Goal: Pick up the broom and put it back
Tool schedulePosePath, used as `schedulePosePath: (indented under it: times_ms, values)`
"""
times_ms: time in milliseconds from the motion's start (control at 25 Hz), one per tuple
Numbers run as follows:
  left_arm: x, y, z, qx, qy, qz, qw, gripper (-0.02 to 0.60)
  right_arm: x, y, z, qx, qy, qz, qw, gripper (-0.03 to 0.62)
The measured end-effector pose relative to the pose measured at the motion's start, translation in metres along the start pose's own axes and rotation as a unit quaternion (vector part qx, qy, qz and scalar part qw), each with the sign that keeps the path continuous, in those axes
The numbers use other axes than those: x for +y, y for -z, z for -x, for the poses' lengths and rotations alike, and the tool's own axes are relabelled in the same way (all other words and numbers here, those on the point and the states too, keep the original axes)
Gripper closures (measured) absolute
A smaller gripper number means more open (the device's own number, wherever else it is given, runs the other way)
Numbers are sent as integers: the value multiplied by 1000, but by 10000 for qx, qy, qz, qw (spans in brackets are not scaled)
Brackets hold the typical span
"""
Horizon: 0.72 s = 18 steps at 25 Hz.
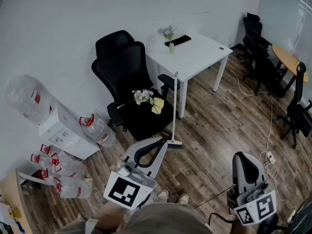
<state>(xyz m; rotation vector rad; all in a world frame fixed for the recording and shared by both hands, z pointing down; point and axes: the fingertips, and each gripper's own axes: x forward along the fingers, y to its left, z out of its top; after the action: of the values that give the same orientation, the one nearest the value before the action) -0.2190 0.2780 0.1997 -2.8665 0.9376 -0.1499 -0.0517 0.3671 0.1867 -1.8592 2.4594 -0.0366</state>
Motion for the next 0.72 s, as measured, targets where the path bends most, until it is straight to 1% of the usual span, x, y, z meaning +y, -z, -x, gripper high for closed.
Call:
schedulePosePath:
  times_ms: [360,440,600,680,720]
  values:
    - [-11,2,-6,24,51,-40,10000,560,-12,4,5,14,110,-132,9999,562]
    - [-15,4,-8,66,47,32,10000,560,-15,5,8,14,98,-142,9998,562]
    - [-23,10,-17,210,4,339,9992,556,-26,6,15,20,56,-163,9998,562]
    - [-29,9,-21,214,-25,338,9992,393,-30,9,19,38,23,-177,9998,562]
    - [-32,7,-22,191,-53,299,9994,385,-33,10,22,43,-1,-188,9998,562]
